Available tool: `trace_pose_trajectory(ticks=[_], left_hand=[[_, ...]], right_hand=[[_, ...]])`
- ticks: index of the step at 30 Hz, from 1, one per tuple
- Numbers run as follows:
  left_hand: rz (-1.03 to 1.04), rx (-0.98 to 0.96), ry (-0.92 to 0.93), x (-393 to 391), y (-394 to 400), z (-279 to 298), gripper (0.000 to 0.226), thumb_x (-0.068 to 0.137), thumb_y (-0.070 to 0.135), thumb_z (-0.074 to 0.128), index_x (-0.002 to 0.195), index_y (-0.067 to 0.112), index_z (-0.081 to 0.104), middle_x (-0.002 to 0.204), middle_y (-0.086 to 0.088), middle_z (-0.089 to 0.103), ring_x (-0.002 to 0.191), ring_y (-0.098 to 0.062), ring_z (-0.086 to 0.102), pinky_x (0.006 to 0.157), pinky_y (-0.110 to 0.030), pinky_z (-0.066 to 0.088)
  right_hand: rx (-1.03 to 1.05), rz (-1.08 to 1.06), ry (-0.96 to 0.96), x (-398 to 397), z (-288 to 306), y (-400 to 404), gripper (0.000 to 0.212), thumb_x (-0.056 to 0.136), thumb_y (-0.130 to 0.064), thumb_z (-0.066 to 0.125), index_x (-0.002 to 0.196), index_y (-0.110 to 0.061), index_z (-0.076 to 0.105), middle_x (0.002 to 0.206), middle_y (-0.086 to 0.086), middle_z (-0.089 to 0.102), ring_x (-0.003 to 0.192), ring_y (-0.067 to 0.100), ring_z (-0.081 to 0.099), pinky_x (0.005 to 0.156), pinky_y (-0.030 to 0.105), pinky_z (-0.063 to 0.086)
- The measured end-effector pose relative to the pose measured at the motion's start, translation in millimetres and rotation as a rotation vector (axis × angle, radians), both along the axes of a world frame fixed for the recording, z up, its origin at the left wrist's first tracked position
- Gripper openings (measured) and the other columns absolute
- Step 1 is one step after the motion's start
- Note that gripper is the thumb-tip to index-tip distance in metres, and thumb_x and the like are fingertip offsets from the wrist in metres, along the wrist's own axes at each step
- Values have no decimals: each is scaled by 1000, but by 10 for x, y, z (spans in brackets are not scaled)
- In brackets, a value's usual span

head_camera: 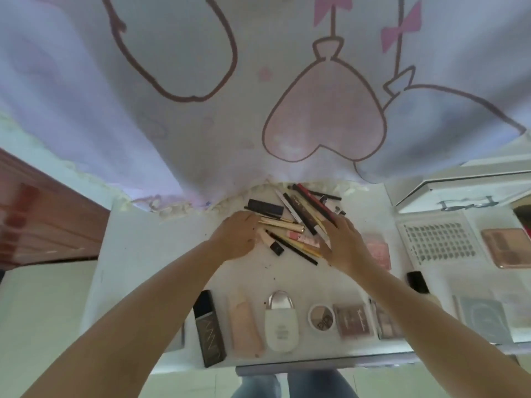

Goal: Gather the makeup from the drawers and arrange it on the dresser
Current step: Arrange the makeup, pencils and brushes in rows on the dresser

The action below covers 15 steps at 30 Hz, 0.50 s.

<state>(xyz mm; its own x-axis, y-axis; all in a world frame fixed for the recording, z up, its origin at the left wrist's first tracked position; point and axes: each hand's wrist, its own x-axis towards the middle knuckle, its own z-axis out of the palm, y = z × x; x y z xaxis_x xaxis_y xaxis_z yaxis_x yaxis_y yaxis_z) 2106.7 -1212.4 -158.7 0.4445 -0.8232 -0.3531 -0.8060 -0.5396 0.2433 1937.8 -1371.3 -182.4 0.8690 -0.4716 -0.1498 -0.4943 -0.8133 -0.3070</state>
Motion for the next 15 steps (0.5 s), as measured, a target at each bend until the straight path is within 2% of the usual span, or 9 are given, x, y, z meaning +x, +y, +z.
trace_pose_trajectory(ticks=[2,4,7,10,11,13,14,15], left_hand=[[61,-51,11,-39,249,-19,35,95,22,44,128,10,45,129,-4,49,123,-21,43,101,-28,35],[111,-73,22,-88,528,-20,40,92,16,47,132,12,42,133,-4,47,127,-21,40,105,-29,33],[147,-96,3,-140,1007,-53,51,92,14,45,141,12,30,147,-4,32,136,-20,27,113,-29,21],[223,-118,-67,-137,1505,-125,50,93,17,45,141,12,32,147,-4,32,137,-19,26,113,-27,19],[261,-109,-91,-161,1668,-137,49,92,17,47,139,10,36,145,-5,37,135,-20,31,112,-29,22],[326,-132,-100,-235,1970,-128,45,81,12,64,124,3,54,128,-13,55,121,-30,51,102,-37,40],[335,-161,-112,-278,2109,-128,42,69,9,74,109,1,64,112,-16,65,105,-33,62,89,-40,50],[344,-170,-147,-320,2242,-151,35,61,9,78,94,1,69,96,-15,70,88,-31,69,74,-38,56]], right_hand=[[-17,-6,-10,-93,24,146,40,81,-9,62,118,3,55,125,24,52,122,42,45,99,50,43],[-39,4,-70,-172,-14,311,39,67,0,72,105,6,62,109,27,60,105,47,55,87,55,49],[-53,55,-82,-171,-41,670,42,47,3,82,84,6,65,87,24,67,80,43,66,67,48,54],[-73,134,-153,-49,-53,1098,38,47,-2,84,81,3,67,83,20,68,75,37,68,62,42,56],[-67,159,-177,8,-51,1262,34,55,-5,80,85,2,67,89,20,68,82,38,67,68,43,56],[5,217,-134,151,25,1607,32,80,-11,63,110,-1,61,119,17,58,116,35,53,97,42,44],[3,247,-107,214,-23,1760,34,89,-16,52,122,-5,54,133,11,48,129,28,40,107,35,32],[-2,299,-98,263,-53,1898,35,93,-19,45,127,-9,49,139,6,42,134,23,32,110,30,25]])
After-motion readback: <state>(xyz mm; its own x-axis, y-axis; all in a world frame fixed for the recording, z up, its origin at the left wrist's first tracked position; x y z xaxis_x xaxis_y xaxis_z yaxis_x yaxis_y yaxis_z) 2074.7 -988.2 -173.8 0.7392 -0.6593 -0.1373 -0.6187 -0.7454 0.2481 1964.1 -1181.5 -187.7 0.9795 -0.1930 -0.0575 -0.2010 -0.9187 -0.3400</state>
